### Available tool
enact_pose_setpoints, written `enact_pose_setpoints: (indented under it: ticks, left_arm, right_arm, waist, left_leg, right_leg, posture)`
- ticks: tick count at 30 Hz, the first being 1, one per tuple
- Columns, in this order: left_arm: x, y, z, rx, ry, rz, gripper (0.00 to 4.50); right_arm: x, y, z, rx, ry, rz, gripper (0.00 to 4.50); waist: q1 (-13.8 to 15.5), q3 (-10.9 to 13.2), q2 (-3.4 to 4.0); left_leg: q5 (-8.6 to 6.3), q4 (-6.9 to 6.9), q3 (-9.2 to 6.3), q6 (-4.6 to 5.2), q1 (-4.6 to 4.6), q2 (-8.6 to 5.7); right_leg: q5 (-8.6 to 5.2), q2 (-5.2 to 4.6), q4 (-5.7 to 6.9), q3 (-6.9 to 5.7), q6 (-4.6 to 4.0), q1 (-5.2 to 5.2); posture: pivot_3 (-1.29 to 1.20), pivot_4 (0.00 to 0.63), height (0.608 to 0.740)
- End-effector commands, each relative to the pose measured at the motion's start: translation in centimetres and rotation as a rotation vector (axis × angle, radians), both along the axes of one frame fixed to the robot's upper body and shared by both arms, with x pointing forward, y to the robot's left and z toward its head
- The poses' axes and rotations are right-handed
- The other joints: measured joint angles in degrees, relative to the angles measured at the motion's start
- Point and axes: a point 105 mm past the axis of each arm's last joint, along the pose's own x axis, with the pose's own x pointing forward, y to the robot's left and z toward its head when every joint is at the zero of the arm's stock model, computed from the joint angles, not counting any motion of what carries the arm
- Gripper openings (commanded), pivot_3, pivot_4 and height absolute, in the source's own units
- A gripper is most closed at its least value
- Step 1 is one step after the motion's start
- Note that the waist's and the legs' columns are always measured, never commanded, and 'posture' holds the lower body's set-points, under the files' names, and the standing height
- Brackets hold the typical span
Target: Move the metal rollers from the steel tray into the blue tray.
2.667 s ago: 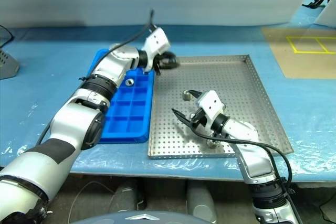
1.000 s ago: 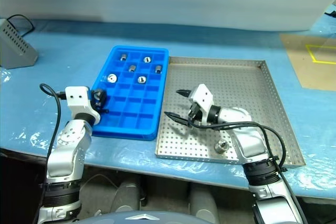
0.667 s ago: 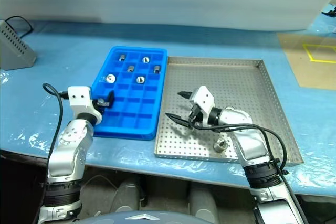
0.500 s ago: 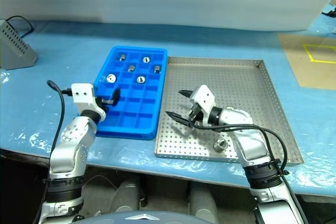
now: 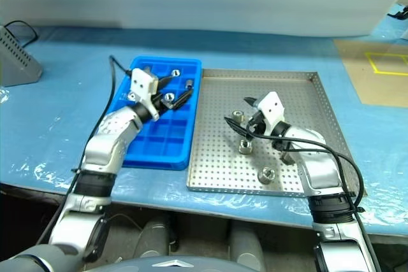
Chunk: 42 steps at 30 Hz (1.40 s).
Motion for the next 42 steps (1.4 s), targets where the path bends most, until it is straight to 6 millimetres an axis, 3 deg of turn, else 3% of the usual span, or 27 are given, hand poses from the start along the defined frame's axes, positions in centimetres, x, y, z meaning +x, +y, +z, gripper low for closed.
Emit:
enact_pose_setpoints:
  ticks: [1,9,15,38,42]
  left_arm:
    - [1.2,-2.0,1.0,0.017,-0.016,-0.102,4.46]
    - [3.3,-6.8,1.1,0.09,0.024,-0.257,4.46]
    - [2.4,-10.1,-0.9,0.21,0.087,-0.412,4.46]
    - [2.4,-10.9,-7.3,0.367,0.23,-0.325,4.46]
    - [2.7,-10.3,-7.9,0.395,0.252,-0.283,3.49]
  right_arm:
    - [-0.3,-0.9,1.7,-0.001,-0.061,-0.02,4.5]
    - [-1.1,-1.7,1.4,-0.015,-0.061,-0.059,4.5]
    - [-2.5,-1.4,0.3,-0.036,-0.03,-0.06,4.5]
    - [-4.7,-2.9,0.5,-0.027,-0.048,-0.184,4.5]
    - [-4.8,-3.1,0.8,-0.019,-0.058,-0.197,4.5]
  waist:
    - [-0.28,0.0,0.0]
    - [-1.63,0.0,0.01]
    - [-2.43,0.0,0.01]
    - [-6.3,-0.01,0.01]
    - [-7.2,-0.01,0.01]
  left_leg:
    - [0.0,0.0,0.01,0.0,0.02,-0.01]
    - [-0.02,0.03,0.02,0.09,0.04,-0.04]
    - [-0.04,0.05,0.04,0.13,0.07,-0.04]
    - [-0.16,0.16,0.03,0.33,-0.02,-0.12]
    - [-0.17,0.18,0.01,0.34,-0.03,-0.12]
  right_leg:
    - [0.01,0.0,0.0,0.02,0.0,0.01]
    - [0.01,-0.02,-0.04,0.04,-0.01,0.1]
    - [0.0,-0.03,-0.04,0.04,-0.01,0.13]
    - [0.0,-0.12,-0.26,-0.04,0.0,0.22]
    - [-0.01,-0.13,-0.26,-0.09,0.01,0.23]
  posture:
    - [-0.38,0.15,0.74]
    - [-0.45,0.15,0.74]
    - [-0.52,0.15,0.74]
    - [-0.66,0.15,0.74]
    - [-0.66,0.15,0.74]
